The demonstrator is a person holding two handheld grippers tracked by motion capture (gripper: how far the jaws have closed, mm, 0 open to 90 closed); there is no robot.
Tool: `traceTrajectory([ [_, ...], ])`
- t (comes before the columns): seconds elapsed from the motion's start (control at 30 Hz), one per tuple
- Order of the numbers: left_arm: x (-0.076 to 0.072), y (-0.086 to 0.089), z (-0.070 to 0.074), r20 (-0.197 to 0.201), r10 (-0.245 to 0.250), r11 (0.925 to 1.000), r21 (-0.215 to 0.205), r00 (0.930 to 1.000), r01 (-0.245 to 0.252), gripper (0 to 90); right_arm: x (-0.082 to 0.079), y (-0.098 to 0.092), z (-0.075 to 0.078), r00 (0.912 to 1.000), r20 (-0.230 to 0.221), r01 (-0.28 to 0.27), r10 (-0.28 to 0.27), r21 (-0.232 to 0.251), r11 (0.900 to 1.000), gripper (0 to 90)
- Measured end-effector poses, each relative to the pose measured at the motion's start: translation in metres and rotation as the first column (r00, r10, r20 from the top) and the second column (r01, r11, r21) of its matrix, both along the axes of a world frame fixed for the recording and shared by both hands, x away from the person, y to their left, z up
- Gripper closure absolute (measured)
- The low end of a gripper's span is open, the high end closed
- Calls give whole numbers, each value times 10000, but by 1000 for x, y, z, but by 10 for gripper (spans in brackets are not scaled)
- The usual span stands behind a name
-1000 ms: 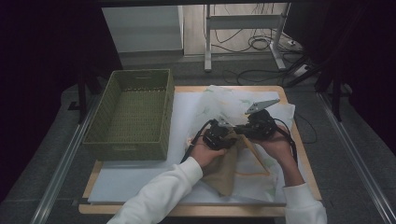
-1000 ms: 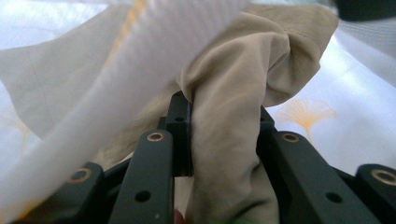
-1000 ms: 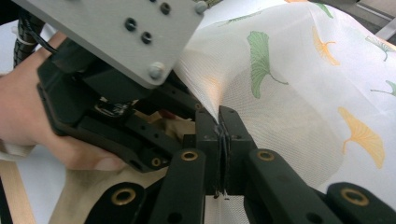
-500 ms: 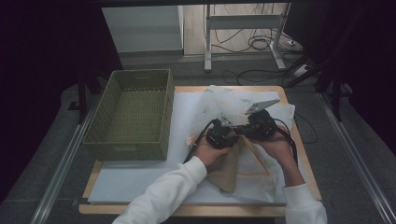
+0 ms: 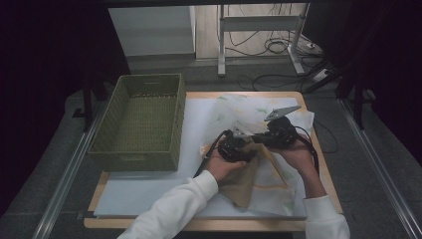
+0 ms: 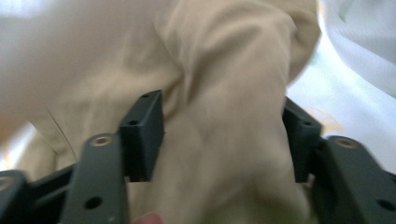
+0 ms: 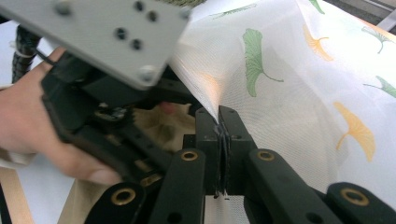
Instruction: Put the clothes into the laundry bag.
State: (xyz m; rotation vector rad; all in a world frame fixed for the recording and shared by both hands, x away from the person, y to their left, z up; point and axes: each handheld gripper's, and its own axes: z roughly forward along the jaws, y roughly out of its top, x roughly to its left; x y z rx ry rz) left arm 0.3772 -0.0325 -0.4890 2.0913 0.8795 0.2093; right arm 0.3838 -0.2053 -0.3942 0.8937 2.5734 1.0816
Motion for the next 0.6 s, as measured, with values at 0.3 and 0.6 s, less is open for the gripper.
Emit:
traceTrajectory([
  [0.3, -34, 19, 10, 109, -689, 9967, -428, 9976, 693, 188, 2, -2, -1, 10000, -39, 73, -73, 32, 10000, 865],
  [0.6, -65, 46, 9, 55, -1043, 9938, -377, 9945, 1045, 267, 3, -3, -1, 9999, -55, 124, -124, 52, 9999, 865],
])
